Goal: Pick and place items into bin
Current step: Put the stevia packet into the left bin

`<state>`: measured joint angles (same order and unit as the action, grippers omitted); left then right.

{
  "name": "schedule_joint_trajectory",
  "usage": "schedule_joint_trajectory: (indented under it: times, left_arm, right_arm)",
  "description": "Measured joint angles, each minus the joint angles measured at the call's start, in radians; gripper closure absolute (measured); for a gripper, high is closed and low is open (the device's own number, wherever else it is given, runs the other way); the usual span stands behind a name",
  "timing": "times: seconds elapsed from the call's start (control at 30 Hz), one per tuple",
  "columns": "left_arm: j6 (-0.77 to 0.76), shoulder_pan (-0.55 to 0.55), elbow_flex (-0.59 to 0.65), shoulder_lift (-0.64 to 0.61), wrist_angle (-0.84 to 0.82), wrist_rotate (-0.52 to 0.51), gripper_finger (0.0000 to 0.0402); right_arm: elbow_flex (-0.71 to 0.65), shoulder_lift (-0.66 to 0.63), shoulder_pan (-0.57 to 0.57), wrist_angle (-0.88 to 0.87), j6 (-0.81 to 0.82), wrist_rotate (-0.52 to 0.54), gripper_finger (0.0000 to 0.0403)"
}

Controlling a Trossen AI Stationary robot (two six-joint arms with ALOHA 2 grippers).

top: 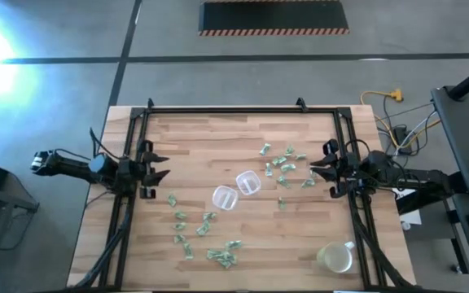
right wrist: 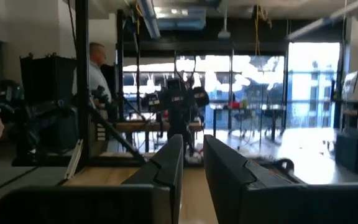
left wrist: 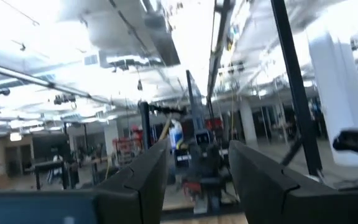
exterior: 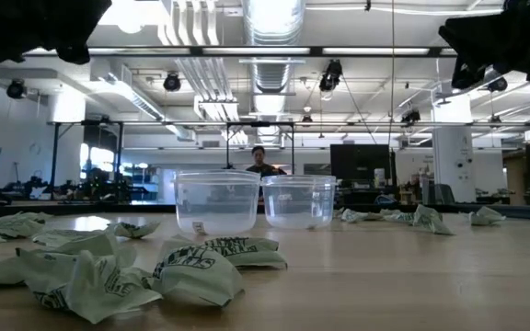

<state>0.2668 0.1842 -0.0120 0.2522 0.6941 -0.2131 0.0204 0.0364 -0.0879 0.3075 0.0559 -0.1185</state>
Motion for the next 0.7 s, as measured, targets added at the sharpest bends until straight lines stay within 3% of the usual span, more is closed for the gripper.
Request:
schedule_joint_trajectory:
  times: [0.23,0.4,0.7]
  left_arm:
    - [0.002,0.0,-0.007,0.0,0.116,0.003,0.0246]
    - [0.002,0.0,-0.038,0.026,0.136,0.015,0.0246]
    - [0.071,-0.001,-0.207,0.232,0.136,0.051,0.0246]
  right_arm:
    - [0.0,0.0,0.0,0.188,-0.092,-0.061,0.0346]
    - [0.007,0.0,0.0,0.212,-0.101,-0.064,0.0346]
    - [0.17,0.143,0.0,0.2,-0.164,-0.066,0.0346]
